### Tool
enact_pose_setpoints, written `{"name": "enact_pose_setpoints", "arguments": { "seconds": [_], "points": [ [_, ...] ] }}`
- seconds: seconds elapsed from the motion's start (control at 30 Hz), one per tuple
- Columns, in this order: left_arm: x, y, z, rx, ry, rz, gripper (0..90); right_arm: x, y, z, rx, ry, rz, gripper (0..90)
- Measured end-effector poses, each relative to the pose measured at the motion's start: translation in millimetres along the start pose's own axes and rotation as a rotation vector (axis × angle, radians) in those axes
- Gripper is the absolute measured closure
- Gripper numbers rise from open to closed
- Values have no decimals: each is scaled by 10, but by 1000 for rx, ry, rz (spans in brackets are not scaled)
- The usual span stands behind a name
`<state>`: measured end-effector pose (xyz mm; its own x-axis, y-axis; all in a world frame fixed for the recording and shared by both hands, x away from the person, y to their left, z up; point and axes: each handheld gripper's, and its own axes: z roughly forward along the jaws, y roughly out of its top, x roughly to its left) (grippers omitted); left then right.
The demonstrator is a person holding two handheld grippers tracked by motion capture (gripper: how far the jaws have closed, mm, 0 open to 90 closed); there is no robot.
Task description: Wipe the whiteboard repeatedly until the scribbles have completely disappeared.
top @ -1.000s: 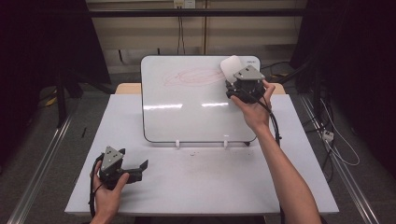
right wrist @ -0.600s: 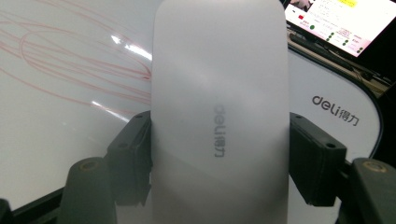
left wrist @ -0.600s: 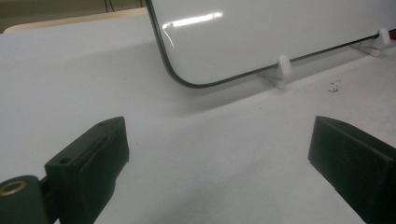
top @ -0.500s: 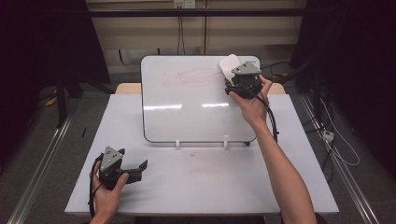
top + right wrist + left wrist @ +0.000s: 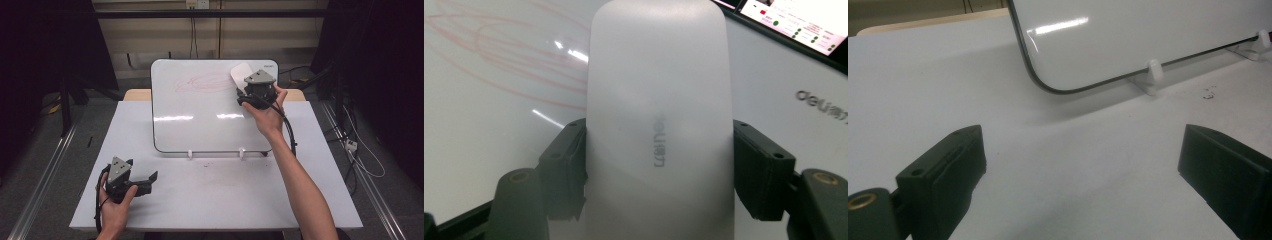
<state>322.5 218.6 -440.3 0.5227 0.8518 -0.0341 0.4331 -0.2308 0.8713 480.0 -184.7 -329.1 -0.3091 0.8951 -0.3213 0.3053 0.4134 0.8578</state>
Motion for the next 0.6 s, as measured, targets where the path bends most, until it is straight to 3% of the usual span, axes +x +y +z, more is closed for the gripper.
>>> {"name": "enact_pose_setpoints", "arguments": {
  "seconds": [0.17, 0.37, 0.6],
  "points": [
    [-25, 3, 9, 5, 8, 15, 50, 174, -50, -11, 17, 41, -51, 314],
    [-6, -3, 10, 2, 12, 11, 50, 358, -144, -50, 17, 55, -113, 314],
    [-3, -7, -3, 2, 14, 9, 50, 322, -120, -36, 25, 57, -98, 315]
  ]
}}
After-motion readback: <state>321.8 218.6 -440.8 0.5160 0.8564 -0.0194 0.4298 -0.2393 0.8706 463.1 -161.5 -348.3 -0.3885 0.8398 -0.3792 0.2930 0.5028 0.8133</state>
